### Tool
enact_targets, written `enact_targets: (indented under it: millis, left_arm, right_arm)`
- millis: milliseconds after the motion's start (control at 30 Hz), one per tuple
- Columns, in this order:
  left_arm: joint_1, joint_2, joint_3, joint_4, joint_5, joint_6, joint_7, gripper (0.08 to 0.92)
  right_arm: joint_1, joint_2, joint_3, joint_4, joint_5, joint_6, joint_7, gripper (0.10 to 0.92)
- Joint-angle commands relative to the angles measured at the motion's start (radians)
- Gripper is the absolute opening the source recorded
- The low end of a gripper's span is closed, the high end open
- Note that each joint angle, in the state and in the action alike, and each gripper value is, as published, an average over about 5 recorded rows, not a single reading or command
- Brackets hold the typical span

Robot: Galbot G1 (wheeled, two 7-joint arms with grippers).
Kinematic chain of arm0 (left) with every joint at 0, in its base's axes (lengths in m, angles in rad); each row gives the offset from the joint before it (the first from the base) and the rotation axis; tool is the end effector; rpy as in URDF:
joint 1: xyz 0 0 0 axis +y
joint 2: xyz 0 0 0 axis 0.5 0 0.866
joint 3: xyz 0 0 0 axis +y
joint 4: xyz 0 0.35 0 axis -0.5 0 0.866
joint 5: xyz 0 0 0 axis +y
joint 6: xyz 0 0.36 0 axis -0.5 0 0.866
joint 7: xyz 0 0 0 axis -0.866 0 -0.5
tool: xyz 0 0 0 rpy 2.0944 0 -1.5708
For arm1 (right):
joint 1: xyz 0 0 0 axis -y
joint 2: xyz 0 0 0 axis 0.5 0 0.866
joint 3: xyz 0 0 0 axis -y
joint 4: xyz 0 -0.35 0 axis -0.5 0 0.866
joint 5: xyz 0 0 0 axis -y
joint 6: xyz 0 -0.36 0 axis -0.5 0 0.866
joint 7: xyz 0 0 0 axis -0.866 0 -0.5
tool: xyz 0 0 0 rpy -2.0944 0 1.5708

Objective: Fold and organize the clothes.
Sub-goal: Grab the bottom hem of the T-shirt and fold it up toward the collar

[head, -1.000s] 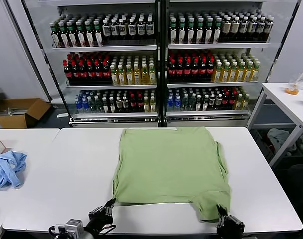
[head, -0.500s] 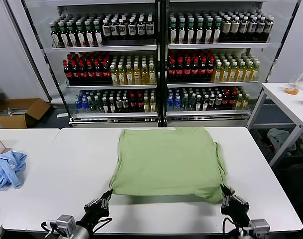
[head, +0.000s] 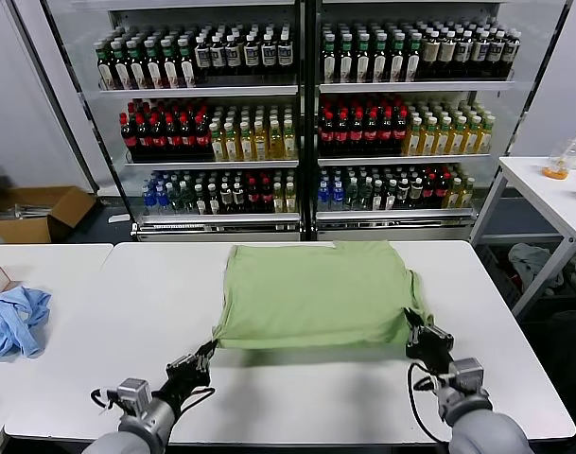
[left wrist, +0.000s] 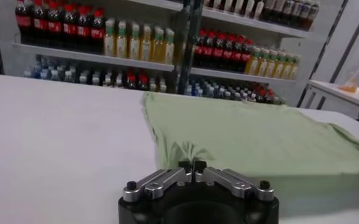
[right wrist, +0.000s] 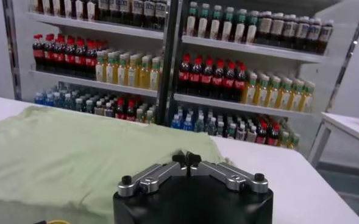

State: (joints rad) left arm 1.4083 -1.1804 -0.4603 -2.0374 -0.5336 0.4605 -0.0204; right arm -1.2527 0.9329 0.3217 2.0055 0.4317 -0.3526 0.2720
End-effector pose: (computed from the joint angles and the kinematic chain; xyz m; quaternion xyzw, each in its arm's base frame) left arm 0.2360 0.0528 -0.2833 -0.1243 -0.9672 0.0681 0.2108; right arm 0.2727 -0.0655 -0.2595 0.0547 -0.9847 0.1102 0.1238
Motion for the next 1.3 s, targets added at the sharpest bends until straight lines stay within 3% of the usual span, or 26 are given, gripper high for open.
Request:
enact_targets:
  millis: [33,500,667,1067,1300]
  left_arm:
    - [-0.131,0.031,0.02,0.107,-0.018,-0.002,-0.001,0.083]
    - [-0.244,0.015,0.104,0.206,0.058,0.001,-0.016,0.087]
    - [-0.252,0.005,0.121,0.209,0.071,0.003,-0.017,0.176]
    - [-0.186,-0.011,0.097,0.174,0.07,-0.002,-0.019,0.522]
    - [-0.172,-0.023,0.096,0.195,0.071,-0.011,-0.026,0.722]
  right_arm:
    - [0.116,-0.026,-0.045,-0.089,0.006,-0.008,0.002,0.106]
    - [0.173,0.004,-0.096,-0.176,-0.08,-0.006,-0.011,0.106]
    - [0.191,0.021,-0.109,-0.191,-0.108,-0.005,-0.014,0.118]
    - [0.089,0.024,-0.053,-0.092,-0.121,-0.011,-0.042,0.44]
    - [-0.053,0.008,0.085,-0.045,-0.038,-0.055,-0.029,0.639]
